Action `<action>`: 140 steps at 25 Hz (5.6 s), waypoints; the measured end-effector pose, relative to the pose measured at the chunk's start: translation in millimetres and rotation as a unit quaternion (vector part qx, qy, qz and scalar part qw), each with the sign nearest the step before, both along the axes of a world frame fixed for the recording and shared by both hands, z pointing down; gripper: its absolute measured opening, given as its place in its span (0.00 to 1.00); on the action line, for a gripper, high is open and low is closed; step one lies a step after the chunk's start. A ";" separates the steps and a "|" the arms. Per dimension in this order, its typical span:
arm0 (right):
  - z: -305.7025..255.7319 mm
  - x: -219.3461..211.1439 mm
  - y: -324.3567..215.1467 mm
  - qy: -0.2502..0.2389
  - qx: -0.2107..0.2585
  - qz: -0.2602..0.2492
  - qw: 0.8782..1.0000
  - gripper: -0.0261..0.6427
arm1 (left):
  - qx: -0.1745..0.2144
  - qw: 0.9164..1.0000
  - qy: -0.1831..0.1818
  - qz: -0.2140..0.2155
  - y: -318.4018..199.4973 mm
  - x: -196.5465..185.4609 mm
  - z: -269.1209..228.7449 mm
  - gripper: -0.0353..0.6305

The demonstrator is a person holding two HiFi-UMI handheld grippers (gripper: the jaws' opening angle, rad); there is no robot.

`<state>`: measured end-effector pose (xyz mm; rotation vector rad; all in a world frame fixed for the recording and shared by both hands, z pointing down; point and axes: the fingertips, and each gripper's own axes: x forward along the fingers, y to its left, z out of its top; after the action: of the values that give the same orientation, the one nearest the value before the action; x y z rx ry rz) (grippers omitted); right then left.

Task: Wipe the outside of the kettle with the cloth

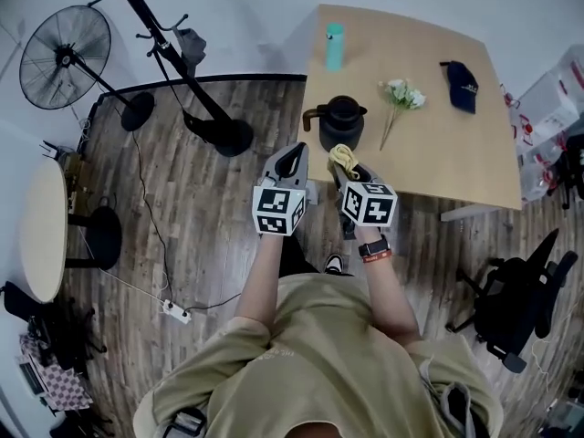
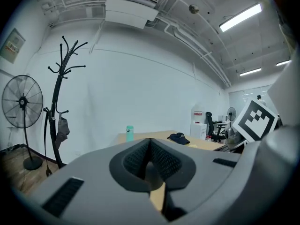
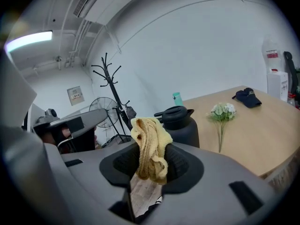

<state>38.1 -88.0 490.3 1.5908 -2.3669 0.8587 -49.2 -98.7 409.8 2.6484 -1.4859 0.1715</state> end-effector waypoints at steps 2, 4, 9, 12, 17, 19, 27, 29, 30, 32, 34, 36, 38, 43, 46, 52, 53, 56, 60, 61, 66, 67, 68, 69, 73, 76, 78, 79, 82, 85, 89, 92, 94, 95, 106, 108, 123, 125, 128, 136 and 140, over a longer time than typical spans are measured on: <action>7.6 -5.9 -14.0 0.005 -0.003 -0.002 1.000 0.25 | 0.002 1.000 -0.001 0.004 -12.4 -2.8 6.2 0.09; 16.3 -9.4 -27.9 0.006 -0.008 -0.001 1.000 0.25 | -0.004 1.000 0.001 0.006 -23.6 -4.2 13.6 0.09; 44.1 -22.8 -60.4 0.020 -0.029 0.020 0.999 0.25 | -0.017 1.000 -0.002 0.025 -47.7 -13.5 29.9 0.09; 53.2 -33.4 -79.5 0.039 -0.034 0.019 0.998 0.25 | -0.016 0.999 -0.001 0.028 -60.9 -21.8 30.4 0.09; 64.7 -39.9 -100.8 0.054 -0.044 0.025 0.997 0.25 | -0.027 0.999 -0.004 0.028 -77.9 -27.3 40.7 0.09; 67.5 -42.8 -109.1 0.056 -0.050 0.030 0.997 0.25 | -0.032 0.999 -0.005 0.027 -83.8 -30.7 44.3 0.09; 73.3 -53.8 -135.4 0.045 -0.067 0.039 0.996 0.26 | -0.041 0.999 -0.002 0.021 -99.5 -39.4 52.5 0.09; 75.6 -55.1 -140.3 0.043 -0.076 0.045 0.995 0.26 | -0.044 0.999 -0.002 0.018 -102.0 -41.8 54.6 0.09; 76.6 -55.1 -142.5 0.041 -0.081 0.050 0.995 0.26 | -0.046 0.999 -0.002 0.017 -103.4 -42.7 55.4 0.09; 78.0 -56.4 -146.9 0.035 -0.089 0.061 0.994 0.26 | -0.048 0.999 -0.001 0.014 -106.9 -44.7 57.0 0.09; 78.8 -59.0 -150.2 0.029 -0.097 0.069 0.992 0.25 | -0.051 0.999 -0.001 0.012 -109.9 -46.4 59.5 0.09; 78.3 -60.0 -151.1 0.025 -0.102 0.073 0.992 0.25 | -0.054 0.998 -0.002 0.011 -111.2 -45.8 61.5 0.09; 77.8 -58.1 -149.4 0.027 -0.107 0.076 0.991 0.25 | -0.055 0.998 -0.002 0.013 -111.1 -44.3 61.6 0.09; 81.0 -49.0 -141.1 0.036 -0.108 0.083 0.990 0.24 | -0.057 0.998 0.000 0.014 -108.5 -39.7 64.2 0.09; 81.8 -44.9 -136.6 0.043 -0.107 0.078 0.990 0.24 | -0.060 0.998 0.001 0.015 -106.2 -36.9 66.6 0.09; 82.0 -34.9 -125.3 0.051 -0.102 0.070 0.991 0.24 | -0.064 0.997 0.009 0.032 -97.6 -22.4 69.0 0.09; 81.7 -32.7 -123.6 0.051 -0.101 0.069 0.991 0.24 | -0.064 0.997 0.008 0.034 -96.5 -18.8 68.9 0.09; 80.9 -26.1 -117.6 0.050 -0.099 0.069 0.991 0.24 | -0.064 0.997 0.007 0.042 -93.1 -9.1 68.2 0.09; 79.4 -17.9 -110.5 0.056 -0.099 0.073 0.991 0.24 | -0.064 0.997 0.008 0.047 -90.6 -1.5 67.3 0.09; 79.0 -15.3 -109.0 0.057 -0.098 0.073 0.991 0.24 | -0.064 0.997 0.008 0.048 -89.9 0.4 67.6 0.09; 77.4 2.2 -101.9 0.055 -0.095 0.084 0.990 0.24 | -0.068 0.996 0.007 0.055 -83.7 13.8 72.6 0.09; 76.7 5.6 -100.8 0.054 -0.092 0.087 0.991 0.24 | -0.068 0.996 0.007 0.057 -82.1 16.7 73.4 0.09; 76.1 8.5 -99.8 0.053 -0.089 0.089 0.991 0.24 | -0.069 0.996 0.006 0.059 -80.8 19.4 74.2 0.09; 75.8 11.3 -99.0 0.054 -0.086 0.090 0.991 0.24 | -0.069 0.996 0.006 0.060 -79.7 21.7 74.9 0.09; 75.8 23.3 -96.9 0.068 -0.080 0.095 0.990 0.24 | -0.070 0.996 0.008 0.063 -76.9 28.9 77.5 0.09; 75.8 32.4 -95.8 0.075 -0.079 0.100 0.989 0.24 | -0.072 0.995 0.009 0.065 -74.4 33.8 78.5 0.09; 75.6 37.2 -96.6 0.083 -0.077 0.102 0.988 0.24 | -0.072 0.995 0.009 0.066 -74.2 36.3 78.9 0.09; 75.7 40.0 -96.8 0.088 -0.076 0.103 0.988 0.24 | -0.072 0.995 0.009 0.067 -73.9 37.9 79.4 0.09; 76.0 50.7 -97.1 0.105 -0.072 0.111 0.986 0.24 | -0.073 0.995 0.009 0.070 -72.5 43.1 80.9 0.09; 76.1 64.8 -98.2 0.120 -0.068 0.122 0.983 0.24 | -0.075 0.995 0.007 0.072 -71.6 47.7 82.1 0.09; 78.2 78.3 -103.0 0.126 -0.068 0.124 0.982 0.24 | -0.078 0.994 0.005 0.076 -72.6 53.4 84.9 0.09; 80.5 82.6 -106.8 0.129 -0.068 0.119 0.982 0.24 | -0.080 0.994 0.004 0.079 -74.4 58.4 86.9 0.09; 81.7 84.0 -108.9 0.135 -0.067 0.114 0.982 0.24 | -0.081 0.993 0.003 0.081 -75.7 61.4 88.1 0.09; 81.8 84.9 -110.1 0.139 -0.066 0.111 0.982 0.24 | -0.081 0.993 0.003 0.081 -76.2 62.6 88.6 0.09; 79.8 106.3 -133.2 0.216 -0.045 0.081 0.972 0.24 | -0.088 0.993 -0.003 0.081 -81.5 62.0 91.3 0.09; 79.0 109.7 -138.4 0.230 -0.040 0.071 0.970 0.24 | -0.086 0.993 -0.004 0.080 -81.6 60.4 89.7 0.09; 83.3 120.5 -190.0 0.274 0.004 -0.029 0.961 0.24 | -0.071 0.996 -0.011 0.057 -73.7 39.3 73.6 0.09; 84.5 122.1 -188.8 0.272 0.005 -0.035 0.962 0.24 | -0.069 0.996 -0.010 0.056 -69.6 37.1 71.0 0.09; 80.5 125.9 -178.5 0.267 0.003 -0.021 0.964 0.24 | -0.066 0.996 -0.009 0.051 -65.6 31.9 68.8 0.09; 74.3 99.9 -105.8 0.177 -0.012 0.028 0.984 0.24 | -0.069 0.997 -0.004 0.036 -55.8 19.1 74.8 0.09; 80.5 62.2 -80.3 0.132 -0.029 0.027 0.990 0.24 | -0.069 0.997 -0.003 0.033 -53.0 13.2 75.1 0.09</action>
<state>100.3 -168.4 570.8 1.6400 -2.1068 0.6735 -36.0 -151.8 484.9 2.5904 -1.3364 0.2786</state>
